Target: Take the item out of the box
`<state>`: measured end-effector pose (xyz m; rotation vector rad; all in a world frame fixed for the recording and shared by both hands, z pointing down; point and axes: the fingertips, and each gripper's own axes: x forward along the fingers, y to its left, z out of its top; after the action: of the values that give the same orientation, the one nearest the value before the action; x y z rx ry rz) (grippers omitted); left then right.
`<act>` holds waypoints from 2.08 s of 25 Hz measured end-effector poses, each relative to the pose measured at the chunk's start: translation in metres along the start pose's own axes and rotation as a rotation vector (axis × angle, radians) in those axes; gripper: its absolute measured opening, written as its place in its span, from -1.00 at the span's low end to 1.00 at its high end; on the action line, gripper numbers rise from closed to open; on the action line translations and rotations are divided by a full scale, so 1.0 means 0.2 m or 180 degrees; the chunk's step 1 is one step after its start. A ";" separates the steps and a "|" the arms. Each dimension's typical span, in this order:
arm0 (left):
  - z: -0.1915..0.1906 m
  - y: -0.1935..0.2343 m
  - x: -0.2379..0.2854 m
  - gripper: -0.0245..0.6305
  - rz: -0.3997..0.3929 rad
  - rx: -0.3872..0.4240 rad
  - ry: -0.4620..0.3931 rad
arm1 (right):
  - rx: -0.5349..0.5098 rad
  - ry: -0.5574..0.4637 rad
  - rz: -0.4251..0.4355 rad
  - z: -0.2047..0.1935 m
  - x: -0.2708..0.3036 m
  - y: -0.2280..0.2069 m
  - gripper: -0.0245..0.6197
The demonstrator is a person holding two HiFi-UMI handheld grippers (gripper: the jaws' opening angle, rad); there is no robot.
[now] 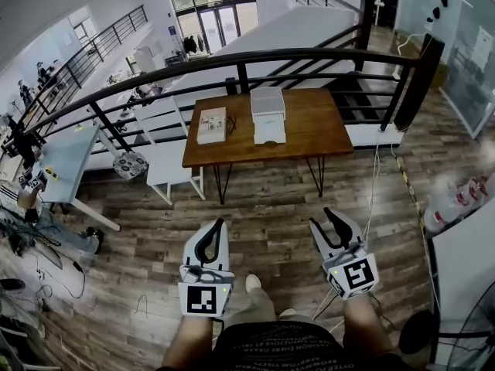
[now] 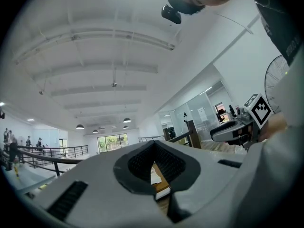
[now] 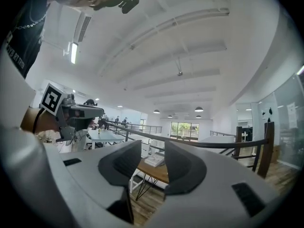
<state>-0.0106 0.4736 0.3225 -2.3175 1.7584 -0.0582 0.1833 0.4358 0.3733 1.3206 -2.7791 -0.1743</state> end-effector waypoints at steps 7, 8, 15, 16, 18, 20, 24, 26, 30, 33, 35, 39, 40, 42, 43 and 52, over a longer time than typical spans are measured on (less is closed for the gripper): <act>-0.09 0.12 0.19 -0.91 -0.0109 -0.0038 -0.0022 | 0.0053 0.0075 -0.0028 -0.04 0.22 -0.05 -0.40; -0.11 0.15 0.22 -0.91 -0.0122 -0.0046 -0.0006 | 0.0060 0.0084 -0.0030 -0.05 0.27 -0.06 -0.39; -0.22 0.39 0.49 -0.91 -0.0129 -0.0163 0.0023 | 0.0095 0.0131 -0.0039 -0.08 0.61 -0.11 -0.35; -0.24 0.42 0.52 -0.91 -0.0136 -0.0174 0.0021 | 0.0104 0.0139 -0.0040 -0.08 0.65 -0.12 -0.35; -0.26 0.47 0.58 -0.91 -0.0148 -0.0195 0.0011 | 0.0101 0.0157 -0.0044 -0.08 0.73 -0.13 -0.34; -0.29 0.53 0.64 -0.91 -0.0166 -0.0201 0.0014 | 0.0101 0.0176 -0.0049 -0.09 0.81 -0.14 -0.34; -0.35 0.64 0.74 -0.91 -0.0229 -0.0194 0.0021 | 0.0095 0.0212 -0.0065 -0.11 0.98 -0.14 -0.34; -0.36 0.69 0.79 -0.91 -0.0244 -0.0193 0.0024 | 0.0087 0.0222 -0.0081 -0.11 1.06 -0.15 -0.34; -0.36 0.79 0.88 -0.91 -0.0304 -0.0144 0.0003 | 0.0080 0.0252 -0.0113 -0.10 1.19 -0.16 -0.34; -0.38 0.85 0.93 -0.91 -0.0366 -0.0137 -0.0027 | 0.0066 0.0270 -0.0155 -0.09 1.26 -0.14 -0.34; -0.40 0.88 0.95 -0.91 -0.0395 -0.0145 -0.0027 | 0.0061 0.0272 -0.0188 -0.10 1.30 -0.13 -0.34; -0.47 0.91 1.01 -0.91 -0.0420 -0.0168 -0.0020 | 0.0078 0.0275 -0.0244 -0.13 1.34 -0.14 -0.34; -0.47 0.92 1.02 -0.91 -0.0423 -0.0191 -0.0031 | 0.0080 0.0280 -0.0254 -0.13 1.34 -0.15 -0.35; -0.47 0.92 1.05 -0.91 -0.0434 -0.0213 -0.0064 | 0.0092 0.0292 -0.0271 -0.13 1.35 -0.17 -0.35; -0.47 0.92 1.07 -0.91 -0.0440 -0.0224 -0.0070 | 0.0105 0.0298 -0.0278 -0.13 1.35 -0.19 -0.35; -0.52 0.92 1.30 -0.91 -0.0458 -0.0188 -0.0031 | 0.0149 0.0333 -0.0257 -0.20 1.52 -0.37 -0.35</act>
<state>-0.1300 0.1631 0.3575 -2.4789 1.6069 -0.0196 0.0535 0.1508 0.4043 1.4104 -2.6613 -0.0424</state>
